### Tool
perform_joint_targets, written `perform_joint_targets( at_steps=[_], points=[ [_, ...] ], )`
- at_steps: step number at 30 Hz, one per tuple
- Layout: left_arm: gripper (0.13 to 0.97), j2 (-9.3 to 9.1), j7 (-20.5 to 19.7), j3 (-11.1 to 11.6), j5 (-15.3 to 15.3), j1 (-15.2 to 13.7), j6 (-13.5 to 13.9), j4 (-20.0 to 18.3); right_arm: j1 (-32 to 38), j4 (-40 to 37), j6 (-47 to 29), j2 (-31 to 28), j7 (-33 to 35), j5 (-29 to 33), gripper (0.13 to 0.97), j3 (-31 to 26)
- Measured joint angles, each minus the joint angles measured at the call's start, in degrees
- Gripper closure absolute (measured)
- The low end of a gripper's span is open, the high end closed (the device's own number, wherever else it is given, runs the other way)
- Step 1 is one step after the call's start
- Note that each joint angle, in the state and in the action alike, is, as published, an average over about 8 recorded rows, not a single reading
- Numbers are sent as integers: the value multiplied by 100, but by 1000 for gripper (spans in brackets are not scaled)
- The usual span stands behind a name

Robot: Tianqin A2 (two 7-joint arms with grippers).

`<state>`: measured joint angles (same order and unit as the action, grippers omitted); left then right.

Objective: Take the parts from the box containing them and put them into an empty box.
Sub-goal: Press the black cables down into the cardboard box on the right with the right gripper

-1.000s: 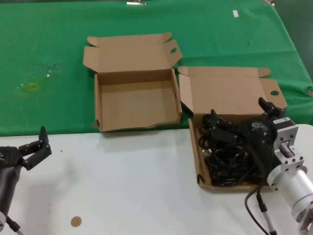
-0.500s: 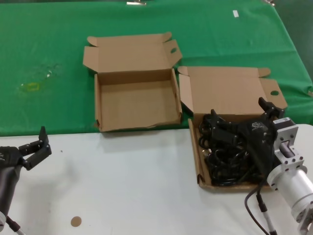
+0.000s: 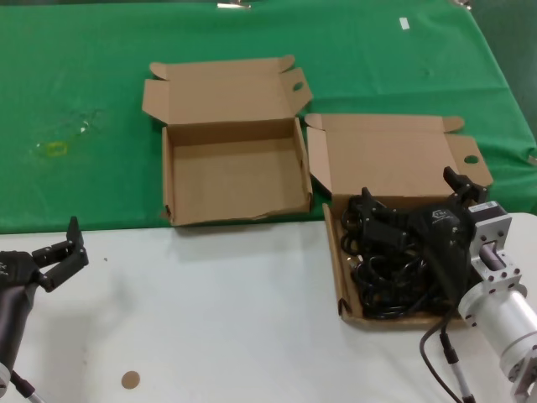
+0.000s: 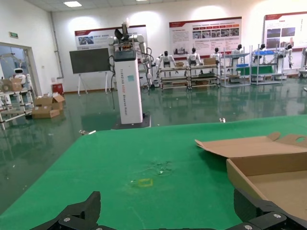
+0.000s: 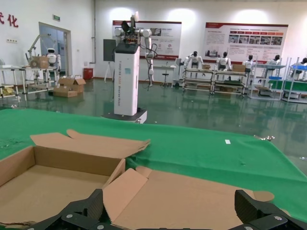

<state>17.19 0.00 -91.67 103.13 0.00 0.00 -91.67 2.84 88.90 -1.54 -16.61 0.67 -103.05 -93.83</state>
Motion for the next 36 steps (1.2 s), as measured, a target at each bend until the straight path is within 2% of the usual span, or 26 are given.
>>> perform_joint_targets(
  at_steps=[13, 21, 25, 36],
  points=[
    [180, 0, 0, 0, 0, 0, 0, 0, 0, 0, 0, 0, 0, 0, 129, 0],
    [300, 0, 0, 0, 0, 0, 0, 0, 0, 0, 0, 0, 0, 0, 129, 0],
    [300, 0, 0, 0, 0, 0, 0, 0, 0, 0, 0, 0, 0, 0, 129, 0],
    [546, 0, 0, 0, 0, 0, 0, 0, -5, 4, 13, -5, -3, -3, 129, -8]
  ],
)
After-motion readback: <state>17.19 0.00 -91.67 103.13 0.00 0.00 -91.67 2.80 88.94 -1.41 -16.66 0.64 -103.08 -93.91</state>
